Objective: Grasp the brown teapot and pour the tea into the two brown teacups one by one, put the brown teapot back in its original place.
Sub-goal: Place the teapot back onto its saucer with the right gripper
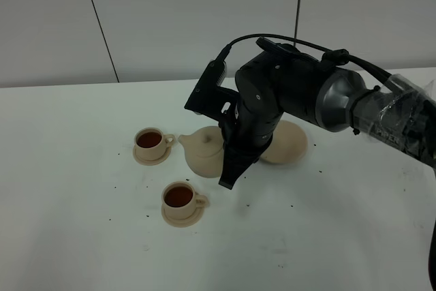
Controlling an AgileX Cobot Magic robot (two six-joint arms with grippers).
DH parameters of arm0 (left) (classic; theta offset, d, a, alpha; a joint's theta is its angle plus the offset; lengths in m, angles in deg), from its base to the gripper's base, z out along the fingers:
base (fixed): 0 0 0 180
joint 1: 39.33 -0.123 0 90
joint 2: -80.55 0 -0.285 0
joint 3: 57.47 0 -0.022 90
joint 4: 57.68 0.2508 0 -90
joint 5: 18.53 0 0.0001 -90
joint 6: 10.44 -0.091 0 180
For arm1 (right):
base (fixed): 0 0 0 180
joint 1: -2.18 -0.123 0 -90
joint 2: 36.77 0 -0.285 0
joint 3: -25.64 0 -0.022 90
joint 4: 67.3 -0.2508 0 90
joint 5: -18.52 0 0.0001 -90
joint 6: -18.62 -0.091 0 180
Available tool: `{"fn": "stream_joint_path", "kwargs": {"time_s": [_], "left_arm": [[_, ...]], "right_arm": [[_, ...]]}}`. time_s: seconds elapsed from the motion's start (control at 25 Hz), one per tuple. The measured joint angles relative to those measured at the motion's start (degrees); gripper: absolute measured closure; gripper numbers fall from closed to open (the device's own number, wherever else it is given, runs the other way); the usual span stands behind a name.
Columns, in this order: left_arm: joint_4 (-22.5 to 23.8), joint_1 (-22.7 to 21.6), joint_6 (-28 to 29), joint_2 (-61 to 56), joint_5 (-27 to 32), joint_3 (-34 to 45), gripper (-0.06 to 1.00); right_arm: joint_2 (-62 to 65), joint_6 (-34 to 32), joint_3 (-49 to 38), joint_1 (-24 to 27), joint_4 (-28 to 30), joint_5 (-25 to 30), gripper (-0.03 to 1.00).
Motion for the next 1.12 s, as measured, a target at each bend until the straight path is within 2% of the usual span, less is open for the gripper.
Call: {"fn": "stream_joint_path", "kwargs": {"time_s": [0.28,0.52,0.92,1.12], "left_arm": [[0.00,0.00,0.00,0.00,0.00,0.00,0.70],[0.00,0.00,-0.06,0.00,0.00,0.00,0.70],[0.00,0.00,-0.06,0.00,0.00,0.00,0.70],[0.00,0.00,-0.06,0.00,0.00,0.00,0.70]], "right_arm": [[-0.55,1.78,-1.44,0.41,-0.28,-4.10,0.88],[-0.74,4.24,-1.77,0.41,-0.28,-4.35,0.88],[-0.74,23.02,-1.77,0.41,-0.50,-0.56,0.88],[-0.74,28.69,-1.77,1.64,-5.31,-0.57,0.88]]}}
